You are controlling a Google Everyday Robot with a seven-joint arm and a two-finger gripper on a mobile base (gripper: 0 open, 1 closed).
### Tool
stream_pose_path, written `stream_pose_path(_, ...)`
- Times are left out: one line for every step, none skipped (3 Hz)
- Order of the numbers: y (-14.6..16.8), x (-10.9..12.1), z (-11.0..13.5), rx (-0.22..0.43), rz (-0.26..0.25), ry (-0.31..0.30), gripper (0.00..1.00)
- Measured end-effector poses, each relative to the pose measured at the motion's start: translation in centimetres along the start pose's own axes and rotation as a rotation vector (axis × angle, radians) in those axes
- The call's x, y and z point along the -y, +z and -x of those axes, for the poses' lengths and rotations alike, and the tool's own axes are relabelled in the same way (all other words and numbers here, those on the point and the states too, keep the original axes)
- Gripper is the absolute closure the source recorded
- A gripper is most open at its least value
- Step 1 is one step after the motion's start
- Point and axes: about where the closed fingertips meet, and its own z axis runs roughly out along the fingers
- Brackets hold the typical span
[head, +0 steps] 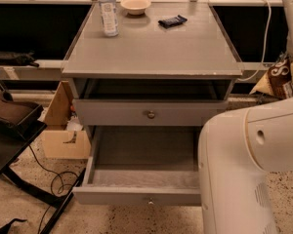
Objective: Place brown chip bag into middle drawer
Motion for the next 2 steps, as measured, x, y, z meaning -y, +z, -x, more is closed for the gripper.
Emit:
stream_pose_path(1.9, -1.1, 1.4, 0.016, 0.049, -0.056, 1.00)
stream_pose_path(1.3, -2.3, 4.9, 0.089, 0.035, -0.210, 1.00)
